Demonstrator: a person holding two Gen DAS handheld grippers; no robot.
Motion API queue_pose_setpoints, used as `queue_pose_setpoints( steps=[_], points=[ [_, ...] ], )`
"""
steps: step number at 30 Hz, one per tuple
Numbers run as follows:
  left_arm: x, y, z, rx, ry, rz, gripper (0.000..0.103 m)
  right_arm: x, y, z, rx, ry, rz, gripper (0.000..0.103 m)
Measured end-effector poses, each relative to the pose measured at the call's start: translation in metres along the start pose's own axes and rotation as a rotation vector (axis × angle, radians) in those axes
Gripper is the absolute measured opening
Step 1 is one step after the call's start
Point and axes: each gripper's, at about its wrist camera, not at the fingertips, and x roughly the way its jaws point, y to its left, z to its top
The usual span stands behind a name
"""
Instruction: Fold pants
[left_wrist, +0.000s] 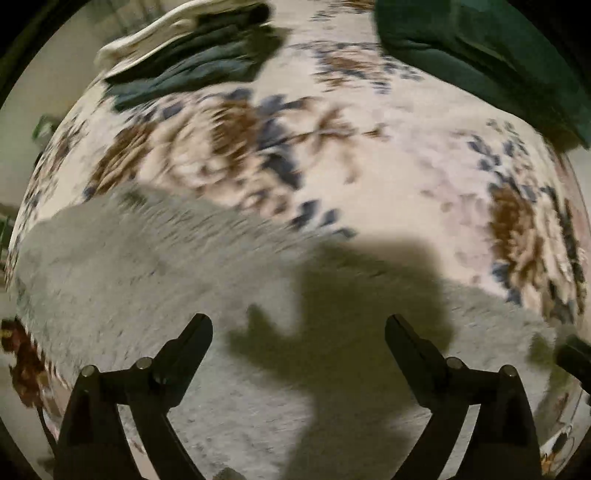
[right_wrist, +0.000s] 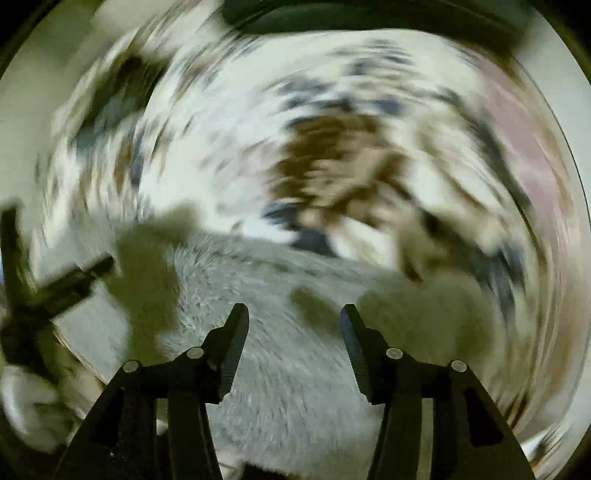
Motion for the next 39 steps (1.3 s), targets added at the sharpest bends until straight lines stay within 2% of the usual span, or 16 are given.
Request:
queue_pose_setpoints(
  steps=[4, 5, 7, 13, 17, 20, 21, 23, 26, 28, 30, 33, 34, 36, 37, 39],
  points=[
    [0.01, 0.028, -0.01, -0.062, 0.034, 0.022, 0.096, 0.057, 0.045, 0.026, -0.177, 0.115, -0.064, 0.054],
    [0.012, 0.037, -0.012, -0.074, 0.035, 0.027, 0.096, 0.068, 0.054, 0.028, -0.225, 0.136, -0.068, 0.042],
    [0.011, 0.051, -0.015, -0.088, 0.034, 0.034, 0.096, 0.074, 0.066, 0.026, -0.288, 0.119, -0.117, 0.004],
    [0.004, 0.078, -0.023, -0.11, 0.013, 0.029, 0.096, 0.038, 0.055, 0.032, -0.173, -0.051, -0.155, 0.003],
    [0.004, 0.091, -0.025, -0.134, 0.019, 0.027, 0.096, 0.036, 0.047, 0.044, -0.115, -0.082, -0.196, 0.003],
    [-0.001, 0.096, -0.028, -0.137, 0.018, 0.026, 0.096, 0.057, 0.047, 0.052, -0.068, 0.034, -0.149, 0.007],
    [-0.003, 0.098, -0.031, -0.134, 0.021, 0.023, 0.096, 0.055, 0.041, 0.05, -0.026, 0.038, -0.099, 0.014],
    [-0.009, 0.101, -0.039, -0.129, 0.027, 0.013, 0.096, 0.039, 0.027, 0.041, 0.055, 0.016, -0.015, 0.05],
    [-0.016, 0.114, -0.057, -0.145, 0.051, -0.012, 0.096, -0.01, -0.007, 0.0, 0.257, -0.082, 0.082, 0.052],
    [-0.016, 0.129, -0.07, -0.206, 0.077, -0.037, 0.096, -0.035, -0.032, -0.05, 0.448, -0.119, 0.109, 0.052],
    [-0.009, 0.141, -0.079, -0.269, 0.114, -0.068, 0.096, -0.039, -0.05, -0.099, 0.622, -0.098, 0.147, 0.052],
    [0.017, 0.159, -0.092, -0.393, 0.205, -0.126, 0.094, -0.018, -0.065, -0.167, 0.86, -0.056, 0.274, 0.052],
    [0.024, 0.165, -0.095, -0.44, 0.216, -0.146, 0.09, -0.005, -0.067, -0.183, 0.925, -0.04, 0.311, 0.052],
    [0.035, 0.173, -0.098, -0.492, 0.21, -0.147, 0.052, 0.02, -0.07, -0.203, 1.037, -0.045, 0.389, 0.052],
    [0.039, 0.174, -0.099, -0.495, 0.211, -0.127, 0.042, 0.027, -0.068, -0.211, 1.065, -0.056, 0.402, 0.051],
    [0.041, 0.178, -0.1, -0.502, 0.189, -0.103, 0.021, 0.037, -0.07, -0.217, 1.112, -0.121, 0.374, 0.022]
  ],
)
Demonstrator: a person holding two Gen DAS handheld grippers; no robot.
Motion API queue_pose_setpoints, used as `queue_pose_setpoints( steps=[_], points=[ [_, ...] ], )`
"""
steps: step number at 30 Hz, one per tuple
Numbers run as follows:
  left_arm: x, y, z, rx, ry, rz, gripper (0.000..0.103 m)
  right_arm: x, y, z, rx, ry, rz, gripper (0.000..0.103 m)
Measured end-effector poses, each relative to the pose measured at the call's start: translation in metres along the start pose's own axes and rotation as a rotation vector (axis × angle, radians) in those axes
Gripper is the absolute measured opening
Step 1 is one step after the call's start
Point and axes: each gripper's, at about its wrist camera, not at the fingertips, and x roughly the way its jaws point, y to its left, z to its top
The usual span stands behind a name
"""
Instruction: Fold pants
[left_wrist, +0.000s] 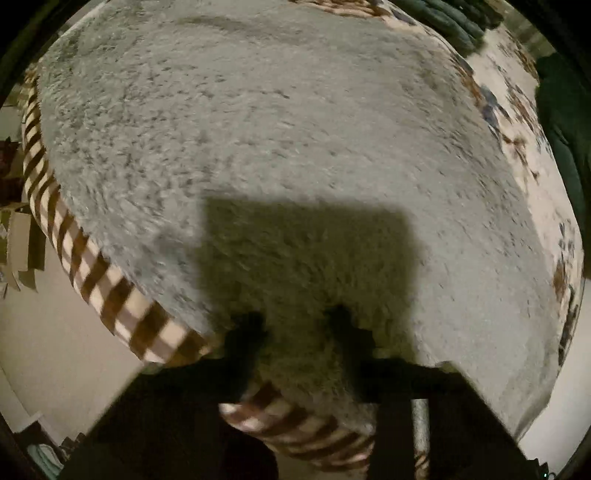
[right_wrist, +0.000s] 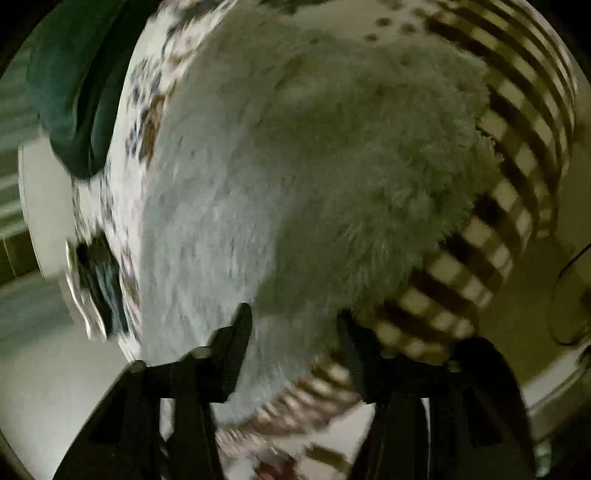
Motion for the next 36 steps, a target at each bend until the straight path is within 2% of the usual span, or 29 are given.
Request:
queue_pose_setpoints(
  steps=[1, 2, 6, 10, 12, 14, 16, 17, 18, 20, 22, 24, 27, 29, 31, 32, 34, 36],
  points=[
    [-0.001, 0.0, 0.0, 0.004, -0.006, -0.001, 0.017, 0.002, 0.0, -0.002, -0.004, -0.027, -0.033, 0.005],
    [-0.004, 0.0, -0.001, 0.025, -0.017, 0.003, 0.012, 0.0, 0.0, -0.003, -0.01, -0.055, -0.058, 0.005],
    [-0.017, 0.002, -0.008, 0.098, -0.034, 0.02, 0.009, -0.024, 0.003, -0.012, -0.078, -0.105, -0.126, 0.005],
    [-0.017, 0.009, -0.01, 0.133, -0.011, 0.039, 0.013, -0.027, -0.005, -0.007, -0.086, -0.039, -0.134, 0.006],
    [-0.022, 0.004, -0.012, 0.148, -0.005, 0.057, 0.013, -0.018, -0.008, -0.002, -0.075, 0.025, -0.094, 0.017],
    [-0.03, -0.004, -0.016, 0.17, -0.015, 0.049, 0.015, -0.023, -0.015, -0.001, -0.066, 0.004, -0.058, 0.046],
    [-0.04, -0.017, -0.021, 0.207, -0.037, 0.043, 0.039, -0.041, -0.026, -0.002, -0.063, -0.07, -0.021, 0.057],
    [-0.044, -0.027, -0.024, 0.244, -0.048, 0.034, 0.075, -0.045, -0.035, -0.001, -0.051, -0.089, 0.008, 0.058],
    [-0.048, -0.038, -0.028, 0.287, -0.069, 0.034, 0.099, -0.045, -0.042, 0.001, -0.034, -0.098, 0.037, 0.058],
    [-0.05, -0.06, -0.044, 0.356, -0.107, 0.016, 0.101, -0.038, -0.054, 0.008, 0.001, -0.113, 0.078, 0.058],
    [-0.041, -0.084, -0.052, 0.408, -0.087, 0.002, 0.101, -0.026, -0.066, 0.019, 0.052, -0.133, 0.107, 0.058],
    [-0.032, -0.102, -0.052, 0.433, -0.062, -0.015, 0.101, -0.014, -0.081, 0.03, 0.114, -0.166, 0.182, 0.058],
    [-0.003, -0.126, -0.057, 0.48, 0.0, 0.0, 0.101, -0.014, -0.091, 0.038, 0.15, -0.265, 0.309, 0.058],
    [0.011, -0.134, -0.061, 0.511, 0.003, 0.047, 0.101, -0.012, -0.091, 0.04, 0.172, -0.306, 0.36, 0.058],
    [0.022, -0.137, -0.062, 0.529, -0.001, 0.076, 0.103, -0.007, -0.094, 0.045, 0.188, -0.301, 0.401, 0.062],
    [0.025, -0.137, -0.061, 0.53, 0.0, 0.076, 0.103, -0.004, -0.095, 0.047, 0.186, -0.297, 0.419, 0.068],
    [0.03, -0.137, -0.059, 0.524, -0.001, 0.069, 0.103, 0.003, -0.09, 0.052, 0.181, -0.291, 0.451, 0.072],
    [0.033, -0.136, -0.057, 0.521, -0.003, 0.063, 0.103, 0.004, -0.083, 0.056, 0.155, -0.29, 0.431, 0.07]
  ],
)
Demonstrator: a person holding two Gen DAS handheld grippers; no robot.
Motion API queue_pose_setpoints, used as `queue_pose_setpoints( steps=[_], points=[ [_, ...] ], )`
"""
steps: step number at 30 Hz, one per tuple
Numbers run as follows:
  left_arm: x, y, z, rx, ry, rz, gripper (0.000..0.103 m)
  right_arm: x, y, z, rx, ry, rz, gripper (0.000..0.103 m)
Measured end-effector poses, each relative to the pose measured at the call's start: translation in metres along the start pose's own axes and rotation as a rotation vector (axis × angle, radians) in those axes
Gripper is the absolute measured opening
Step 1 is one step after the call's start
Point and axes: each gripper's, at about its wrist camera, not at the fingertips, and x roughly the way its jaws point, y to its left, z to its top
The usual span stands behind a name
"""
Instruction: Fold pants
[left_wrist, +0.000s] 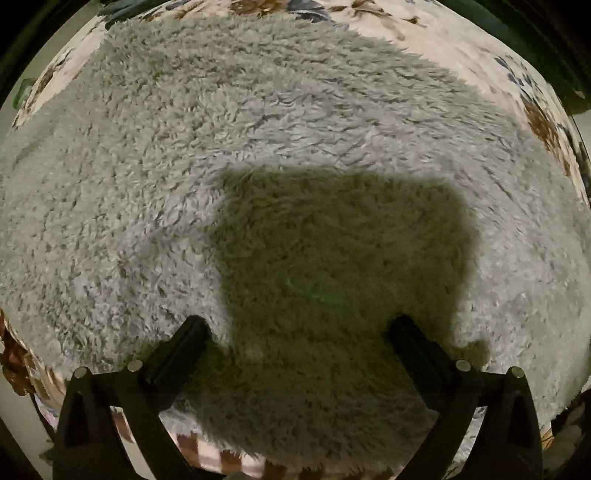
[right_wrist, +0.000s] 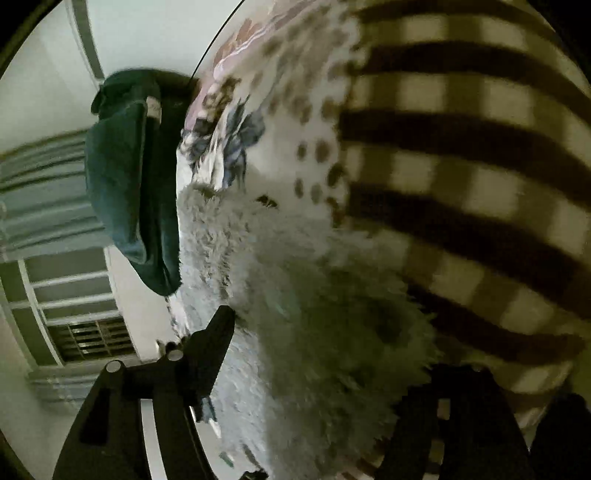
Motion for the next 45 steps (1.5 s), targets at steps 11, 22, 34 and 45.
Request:
queue_pose_setpoints(
  steps=[11, 22, 34, 45],
  points=[
    [0.022, -0.02, 0.012, -0.017, 0.02, 0.013, 0.103, -0.049, 0.021, -0.002, -0.145, -0.055, -0.176, 0.043],
    [0.019, -0.009, 0.034, -0.01, 0.042, -0.002, 0.103, -0.071, 0.05, -0.005, -0.274, -0.067, -0.29, 0.019],
    [0.025, -0.017, 0.029, -0.023, -0.006, 0.038, 0.103, -0.018, -0.006, -0.024, -0.074, 0.052, -0.029, 0.062],
    [0.008, -0.008, 0.015, -0.038, -0.037, -0.034, 0.103, 0.002, 0.039, -0.029, -0.161, -0.043, -0.056, 0.016]
  ],
)
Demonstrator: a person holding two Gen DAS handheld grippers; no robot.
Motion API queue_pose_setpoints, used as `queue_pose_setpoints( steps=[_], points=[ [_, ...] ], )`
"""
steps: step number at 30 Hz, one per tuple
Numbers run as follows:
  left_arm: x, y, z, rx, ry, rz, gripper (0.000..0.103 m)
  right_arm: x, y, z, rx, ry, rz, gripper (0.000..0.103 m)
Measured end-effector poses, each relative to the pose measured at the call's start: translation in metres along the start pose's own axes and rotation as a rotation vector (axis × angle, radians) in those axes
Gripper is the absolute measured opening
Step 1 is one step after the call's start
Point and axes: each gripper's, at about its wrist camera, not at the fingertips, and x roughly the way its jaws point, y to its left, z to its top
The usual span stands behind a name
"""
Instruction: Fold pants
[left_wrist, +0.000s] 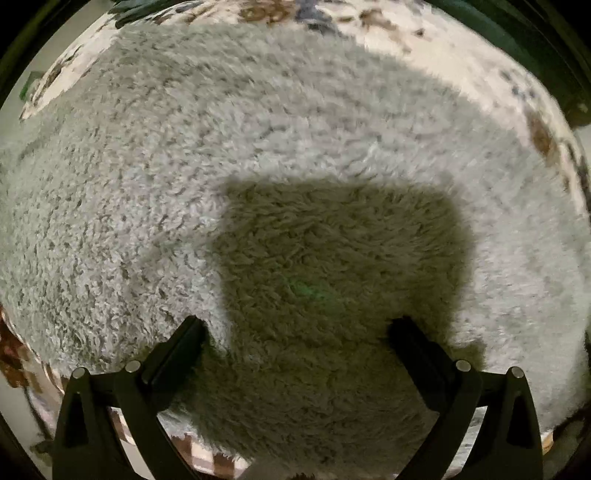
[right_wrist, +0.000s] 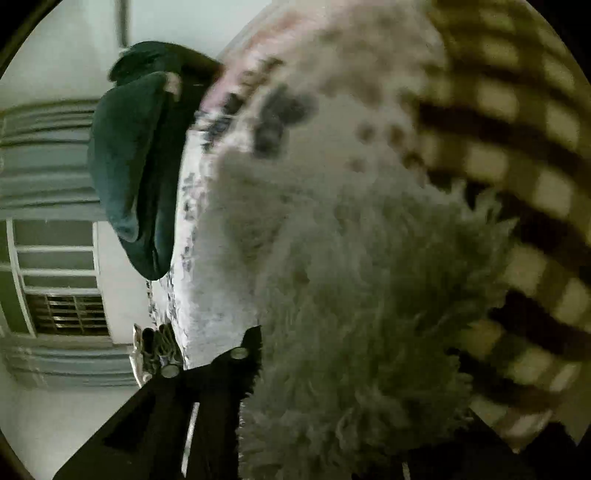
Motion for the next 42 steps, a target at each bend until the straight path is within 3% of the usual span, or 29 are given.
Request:
queue_pose_setpoints(
  steps=[4, 11, 16, 22, 25, 27, 28, 29, 31, 33, 37, 39, 42],
  points=[
    [-0.028, 0.025, -0.003, -0.05, -0.022, -0.102, 0.103, -0.035, 0.062, -0.011, -0.109, -0.043, 0.006, 0.016],
    [-0.09, 0.098, -0.006, -0.123, -0.095, -0.138, 0.103, -0.048, 0.199, -0.084, -0.378, -0.025, -0.002, 0.016],
    [-0.115, 0.177, -0.008, -0.23, -0.124, -0.127, 0.103, 0.005, 0.27, -0.189, -0.594, 0.104, -0.044, 0.016],
    [-0.112, 0.269, -0.027, -0.338, -0.126, -0.04, 0.103, 0.092, 0.273, -0.348, -0.84, 0.302, -0.145, 0.016],
    [-0.105, 0.305, -0.038, -0.385, -0.101, -0.007, 0.103, 0.139, 0.254, -0.418, -0.916, 0.492, -0.282, 0.023],
    [-0.105, 0.324, -0.041, -0.414, -0.095, 0.007, 0.103, 0.151, 0.246, -0.449, -0.946, 0.622, -0.278, 0.041],
    [-0.106, 0.33, -0.039, -0.424, -0.094, 0.006, 0.103, 0.15, 0.249, -0.457, -0.963, 0.671, -0.246, 0.06],
    [-0.108, 0.336, -0.038, -0.431, -0.095, 0.008, 0.103, 0.144, 0.253, -0.463, -0.96, 0.709, -0.198, 0.069],
    [-0.113, 0.337, -0.03, -0.432, -0.1, -0.005, 0.103, 0.125, 0.259, -0.453, -0.877, 0.739, -0.085, 0.071],
    [-0.12, 0.33, -0.016, -0.414, -0.123, -0.038, 0.103, 0.108, 0.259, -0.423, -0.785, 0.704, -0.075, 0.076],
    [-0.127, 0.288, 0.019, -0.32, -0.142, -0.144, 0.103, 0.084, 0.25, -0.365, -0.733, 0.576, -0.172, 0.076],
    [-0.117, 0.257, 0.039, -0.252, -0.11, -0.189, 0.103, 0.08, 0.244, -0.333, -0.721, 0.513, -0.255, 0.076],
    [-0.095, 0.218, 0.063, -0.161, -0.054, -0.196, 0.103, 0.072, 0.23, -0.293, -0.683, 0.44, -0.329, 0.076]
  ],
)
